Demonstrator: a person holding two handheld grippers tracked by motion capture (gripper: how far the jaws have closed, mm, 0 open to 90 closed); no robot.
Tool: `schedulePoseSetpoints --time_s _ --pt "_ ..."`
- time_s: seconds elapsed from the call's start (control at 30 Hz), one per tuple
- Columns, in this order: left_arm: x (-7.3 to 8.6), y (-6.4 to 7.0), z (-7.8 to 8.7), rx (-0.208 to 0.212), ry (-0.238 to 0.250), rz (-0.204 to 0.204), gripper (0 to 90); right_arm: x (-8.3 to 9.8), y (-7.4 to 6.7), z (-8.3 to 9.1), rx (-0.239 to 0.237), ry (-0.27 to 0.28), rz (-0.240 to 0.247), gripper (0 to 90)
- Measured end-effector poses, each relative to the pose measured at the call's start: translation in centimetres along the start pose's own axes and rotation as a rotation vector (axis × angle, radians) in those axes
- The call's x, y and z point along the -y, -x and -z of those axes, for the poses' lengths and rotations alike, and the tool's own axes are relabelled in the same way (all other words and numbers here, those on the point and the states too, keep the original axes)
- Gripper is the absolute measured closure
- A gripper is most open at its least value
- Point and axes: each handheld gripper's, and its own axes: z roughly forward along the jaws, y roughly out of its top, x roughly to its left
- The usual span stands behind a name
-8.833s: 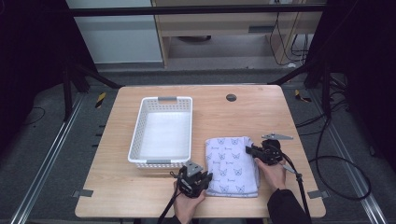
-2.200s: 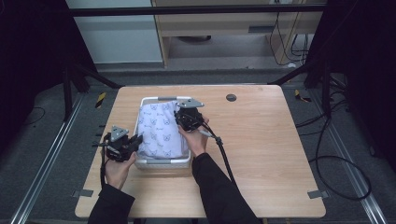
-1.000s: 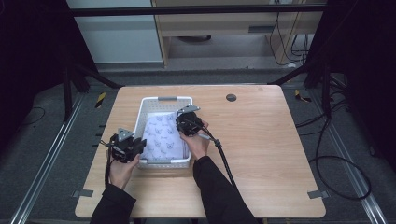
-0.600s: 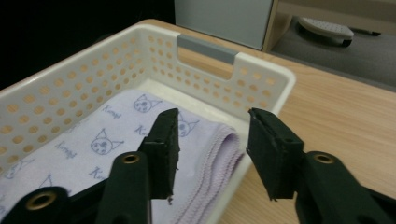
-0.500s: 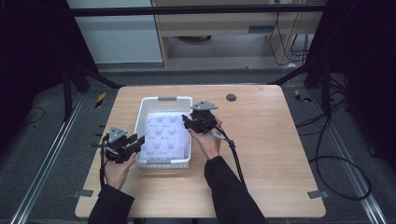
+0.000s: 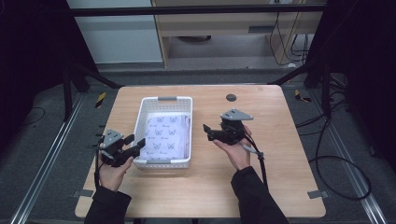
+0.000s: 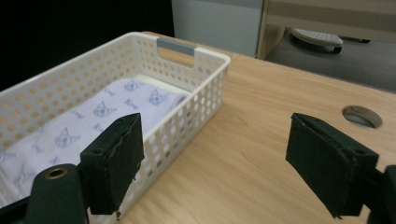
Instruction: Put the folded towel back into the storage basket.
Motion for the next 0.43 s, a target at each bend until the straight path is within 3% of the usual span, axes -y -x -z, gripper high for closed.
schedulePoseSetpoints --time_s 0.2,0.43 --pt "0.5 0.1 0.3 0.003 0.007 -0.030 38.3 2.6 2.0 3.1 0.033 -0.023 -0.007 16.6" --pt "0.9 0.1 0.6 0.002 0.021 -0.038 34.5 5.4 4.2 6.5 0.065 -0.031 -0.039 16.6"
